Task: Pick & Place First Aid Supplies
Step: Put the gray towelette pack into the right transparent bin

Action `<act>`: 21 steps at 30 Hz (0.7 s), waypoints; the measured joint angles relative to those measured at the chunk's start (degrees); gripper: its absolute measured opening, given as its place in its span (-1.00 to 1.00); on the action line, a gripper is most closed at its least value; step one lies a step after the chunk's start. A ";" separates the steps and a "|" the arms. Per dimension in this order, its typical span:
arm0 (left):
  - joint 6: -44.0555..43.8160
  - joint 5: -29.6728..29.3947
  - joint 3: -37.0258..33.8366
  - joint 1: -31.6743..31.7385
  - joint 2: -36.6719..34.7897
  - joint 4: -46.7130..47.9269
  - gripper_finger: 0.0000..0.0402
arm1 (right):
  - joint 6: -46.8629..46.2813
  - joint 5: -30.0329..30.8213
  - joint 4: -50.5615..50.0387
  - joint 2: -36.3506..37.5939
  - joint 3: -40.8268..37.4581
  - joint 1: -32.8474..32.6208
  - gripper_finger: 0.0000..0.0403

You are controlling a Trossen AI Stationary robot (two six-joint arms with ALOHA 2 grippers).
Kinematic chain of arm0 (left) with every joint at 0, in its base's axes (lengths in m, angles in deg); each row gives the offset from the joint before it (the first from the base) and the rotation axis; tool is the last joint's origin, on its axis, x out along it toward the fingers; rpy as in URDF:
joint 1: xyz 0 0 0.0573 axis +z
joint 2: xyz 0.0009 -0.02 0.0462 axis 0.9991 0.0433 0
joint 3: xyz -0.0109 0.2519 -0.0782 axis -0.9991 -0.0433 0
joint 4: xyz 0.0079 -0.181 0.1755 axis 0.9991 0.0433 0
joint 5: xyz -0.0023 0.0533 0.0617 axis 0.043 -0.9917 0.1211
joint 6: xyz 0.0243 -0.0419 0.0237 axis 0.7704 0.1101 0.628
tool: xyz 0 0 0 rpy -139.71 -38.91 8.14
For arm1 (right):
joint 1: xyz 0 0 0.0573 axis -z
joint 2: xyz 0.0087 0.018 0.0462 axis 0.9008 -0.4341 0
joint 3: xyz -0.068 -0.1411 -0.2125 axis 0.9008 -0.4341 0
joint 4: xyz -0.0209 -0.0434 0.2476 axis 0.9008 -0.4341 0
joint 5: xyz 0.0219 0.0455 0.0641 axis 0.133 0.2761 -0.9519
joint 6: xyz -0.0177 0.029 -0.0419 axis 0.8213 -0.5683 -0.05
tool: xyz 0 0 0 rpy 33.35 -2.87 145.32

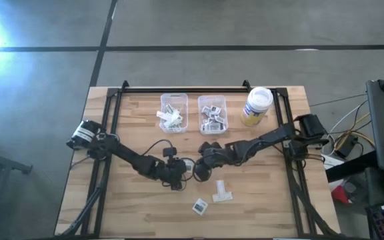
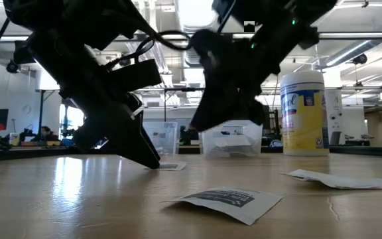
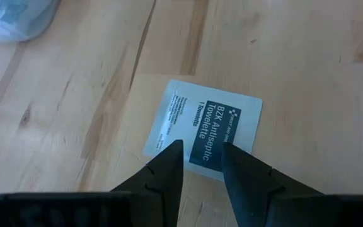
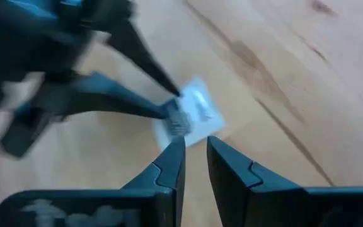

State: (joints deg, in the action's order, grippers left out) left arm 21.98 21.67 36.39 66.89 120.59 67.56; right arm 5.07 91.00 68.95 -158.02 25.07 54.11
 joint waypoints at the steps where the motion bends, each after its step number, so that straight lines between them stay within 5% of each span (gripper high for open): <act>1: -0.03 0.00 0.00 -0.03 -0.04 0.08 -0.39 | -0.47 0.04 -0.02 -0.70 0.00 0.28 -0.68; 21: 0.61 -1.13 -0.35 -1.59 -0.20 0.13 -0.39 | -5.39 2.38 4.59 -5.37 0.02 2.56 -0.39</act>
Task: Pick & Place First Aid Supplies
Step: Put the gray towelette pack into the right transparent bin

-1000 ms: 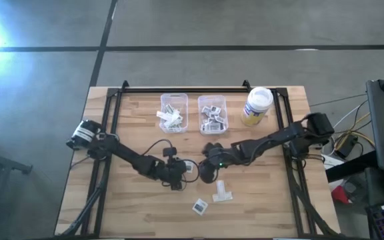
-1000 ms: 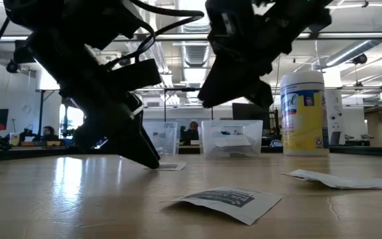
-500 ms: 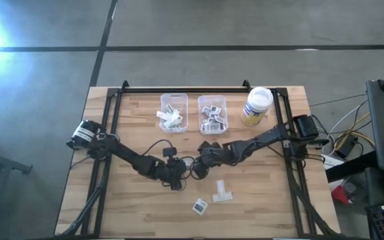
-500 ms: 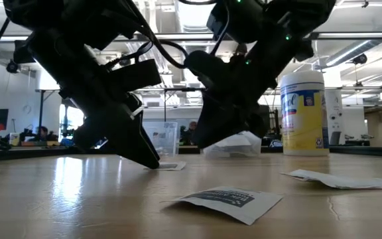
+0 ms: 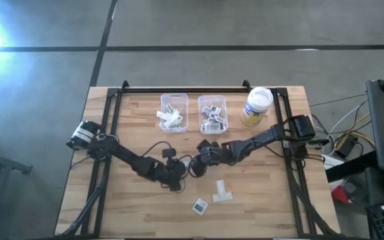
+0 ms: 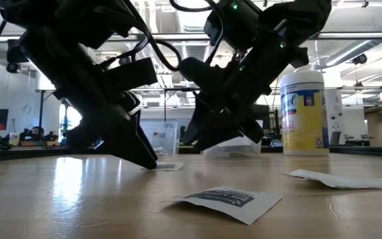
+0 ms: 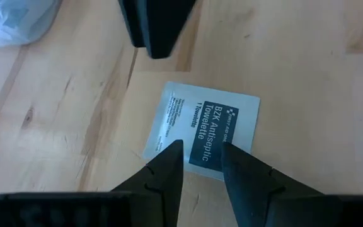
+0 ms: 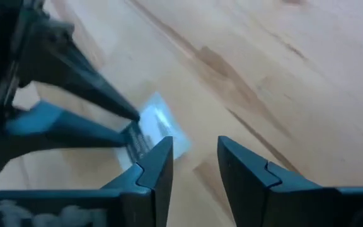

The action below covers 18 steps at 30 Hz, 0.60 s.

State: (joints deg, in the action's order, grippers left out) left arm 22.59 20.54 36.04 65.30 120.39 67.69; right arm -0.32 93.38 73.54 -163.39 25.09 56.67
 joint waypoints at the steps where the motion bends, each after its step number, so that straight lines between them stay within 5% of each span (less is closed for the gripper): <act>1: 0.01 -0.03 -0.02 -0.08 0.00 -0.08 -0.39 | -0.03 0.20 0.33 -0.38 0.00 0.06 -0.39; 9: 0.69 1.07 -0.77 -0.44 0.07 -3.61 -0.39 | -2.51 0.66 3.31 -3.61 -0.02 0.22 -0.39; 18: 0.68 0.50 -1.36 -0.51 0.07 -4.08 -0.39 | -2.45 -7.25 5.18 -5.44 1.67 0.26 -0.41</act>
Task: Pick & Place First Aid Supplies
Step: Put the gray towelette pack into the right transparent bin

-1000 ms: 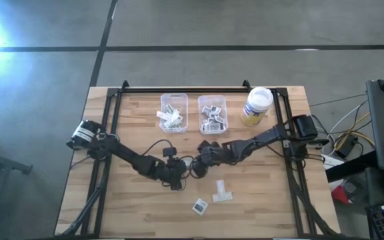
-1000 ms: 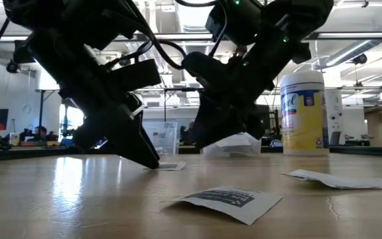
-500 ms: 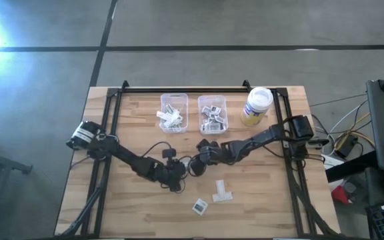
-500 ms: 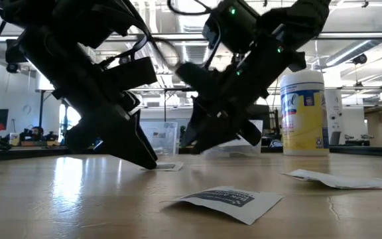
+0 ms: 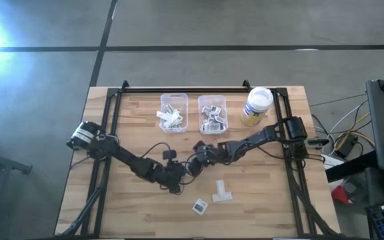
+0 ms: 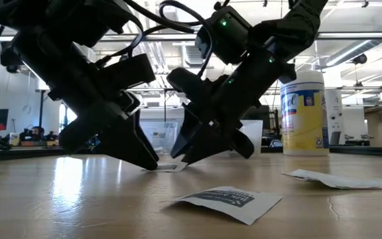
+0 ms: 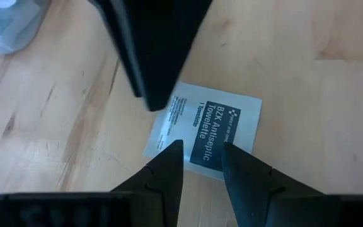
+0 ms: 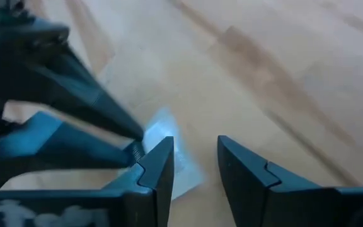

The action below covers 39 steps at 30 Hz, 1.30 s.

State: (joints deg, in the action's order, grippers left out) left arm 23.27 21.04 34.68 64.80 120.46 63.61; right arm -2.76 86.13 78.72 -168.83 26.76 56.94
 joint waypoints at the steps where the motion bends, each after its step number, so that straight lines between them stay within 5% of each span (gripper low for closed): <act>1: -0.01 -0.19 -0.11 0.00 0.00 -0.11 -0.39 | 0.00 -0.83 -0.06 0.00 0.13 0.00 -0.42; 15: -0.02 -1.78 -0.24 0.01 -0.02 -0.25 -0.39 | -0.29 -7.25 -0.96 0.22 0.29 -0.24 -0.46; 29: 0.97 -1.86 -0.26 0.00 -0.08 -0.35 -0.39 | 1.85 -11.75 -1.25 0.28 0.23 -0.27 -0.93; 39: 0.23 -1.79 -0.30 -1.45 -3.15 2.81 -0.39 | 3.10 -12.39 -4.97 2.95 0.21 -0.89 -0.96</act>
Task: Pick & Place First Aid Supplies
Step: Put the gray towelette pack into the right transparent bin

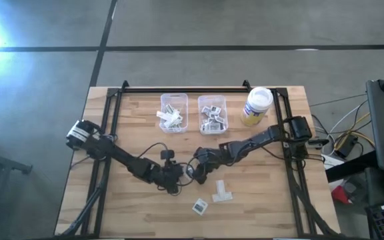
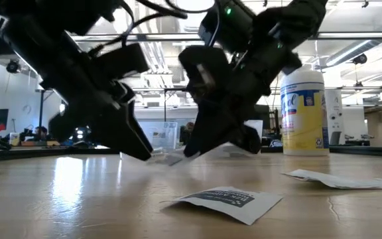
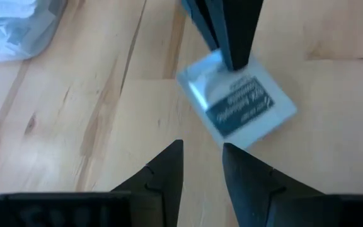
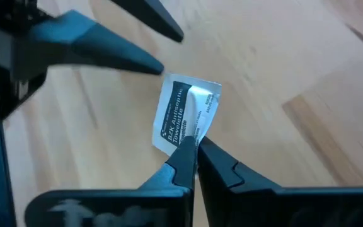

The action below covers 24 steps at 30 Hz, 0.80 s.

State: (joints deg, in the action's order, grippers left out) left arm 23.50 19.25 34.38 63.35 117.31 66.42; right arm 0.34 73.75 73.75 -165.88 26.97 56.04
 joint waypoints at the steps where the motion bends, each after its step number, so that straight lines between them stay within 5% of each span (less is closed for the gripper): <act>1: -0.42 -0.03 0.00 -0.22 -0.60 0.57 -0.39 | 0.29 0.20 -1.22 0.84 0.00 -0.20 -0.96; 12: -1.96 -1.66 0.04 -2.49 -5.40 1.77 -0.39 | 2.47 9.42 -15.54 11.54 -0.01 -1.69 -0.96; 24: -4.13 -0.88 0.04 -2.79 -5.74 1.81 -0.39 | 6.35 29.67 -26.90 24.58 -0.11 -1.64 -0.96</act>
State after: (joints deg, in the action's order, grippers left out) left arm 19.37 18.37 34.42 60.56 111.56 68.23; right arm 6.69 103.42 46.85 -141.31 26.86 54.40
